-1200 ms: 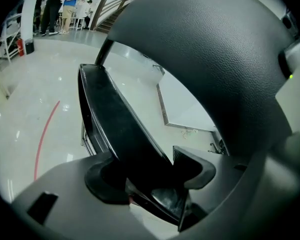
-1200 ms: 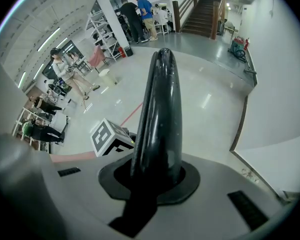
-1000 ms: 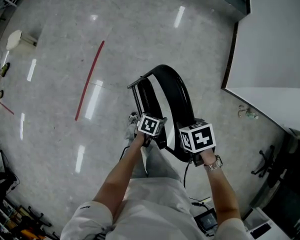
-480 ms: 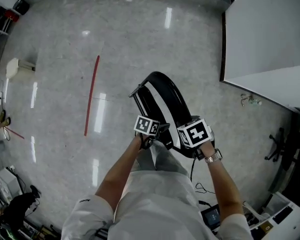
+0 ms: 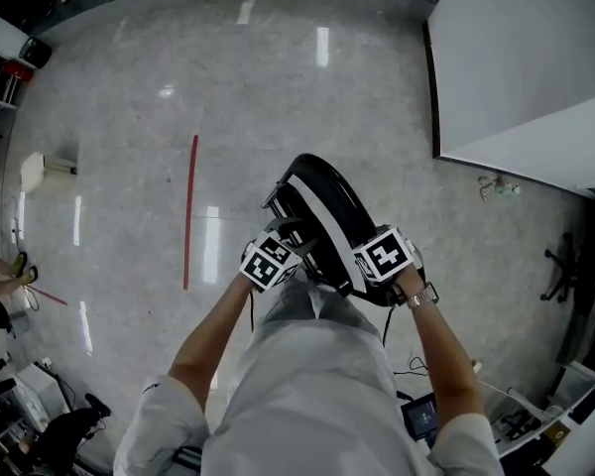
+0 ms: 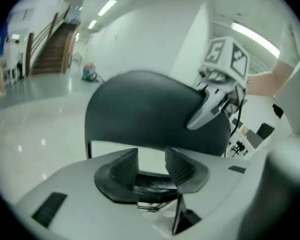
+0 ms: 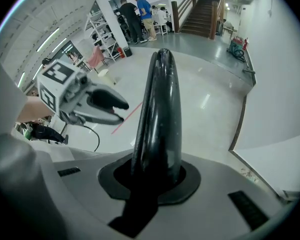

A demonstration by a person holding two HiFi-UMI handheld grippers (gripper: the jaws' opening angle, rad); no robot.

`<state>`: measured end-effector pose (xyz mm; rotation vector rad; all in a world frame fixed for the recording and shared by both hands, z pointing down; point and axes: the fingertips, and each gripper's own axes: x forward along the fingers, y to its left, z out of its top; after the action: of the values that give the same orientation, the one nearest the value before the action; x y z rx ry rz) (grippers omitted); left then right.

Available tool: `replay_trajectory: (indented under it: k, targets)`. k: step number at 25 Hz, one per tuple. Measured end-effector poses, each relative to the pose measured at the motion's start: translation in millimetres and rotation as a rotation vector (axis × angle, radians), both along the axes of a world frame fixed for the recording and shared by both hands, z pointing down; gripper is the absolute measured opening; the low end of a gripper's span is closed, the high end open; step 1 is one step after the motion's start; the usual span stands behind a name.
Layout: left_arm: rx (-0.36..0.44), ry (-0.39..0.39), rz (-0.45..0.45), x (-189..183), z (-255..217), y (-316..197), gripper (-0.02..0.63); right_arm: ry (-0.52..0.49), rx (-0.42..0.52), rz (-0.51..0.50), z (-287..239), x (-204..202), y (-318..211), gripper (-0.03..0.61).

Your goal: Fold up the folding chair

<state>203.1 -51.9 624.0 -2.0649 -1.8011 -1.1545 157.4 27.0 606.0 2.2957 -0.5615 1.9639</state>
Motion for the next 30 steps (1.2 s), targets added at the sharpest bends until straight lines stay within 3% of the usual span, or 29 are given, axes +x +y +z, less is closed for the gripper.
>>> replay_trajectory:
  k: [2, 5, 7, 9, 12, 15, 21, 24, 25, 30]
  targets:
    - [-0.047, 0.232, 0.144, 22.6, -45.1, 10.1, 0.148, 0.007, 0.001, 0.002, -1.5, 1.5, -4.0, 0.064]
    - [-0.015, 0.539, 0.456, 38.5, -91.8, 29.8, 0.147, 0.006, 0.005, 0.003, -2.4, -1.1, -9.2, 0.064]
    - [0.031, 0.680, 0.635, 48.1, -107.1, 47.0, 0.147, 0.005, 0.005, 0.001, -3.5, -1.8, -9.1, 0.064]
    - [0.074, 0.757, 0.799, 53.0, -113.2, 57.7, 0.147, 0.006, 0.005, -0.003, -5.4, -0.8, -11.8, 0.064]
    - [0.142, 0.750, 1.077, 40.0, -106.2, 53.7, 0.155, -0.001, 0.013, 0.008, -8.0, -0.9, -25.5, 0.064]
    - [0.228, 0.735, 1.315, 25.1, -85.0, 45.7, 0.234, -0.005, 0.023, 0.024, -8.9, -1.3, -35.7, 0.064]
    - [0.336, 0.684, 1.588, 5.9, -48.1, 36.4, 0.236, 0.012, 0.030, 0.020, -15.5, 3.5, -52.9, 0.066]
    - [0.395, 0.628, 1.678, -6.1, -28.1, 21.8, 0.224, 0.015, 0.057, 0.024, -17.9, 1.8, -60.1, 0.066]
    - [0.403, 0.635, 1.689, -9.0, -25.2, 20.6, 0.147, 0.015, 0.065, 0.024, -18.5, -4.0, -60.0, 0.066]
    - [0.441, 0.617, 1.706, -17.5, -24.9, 28.6, 0.110, 0.046, 0.070, 0.097, -18.6, -35.5, -42.8, 0.067]
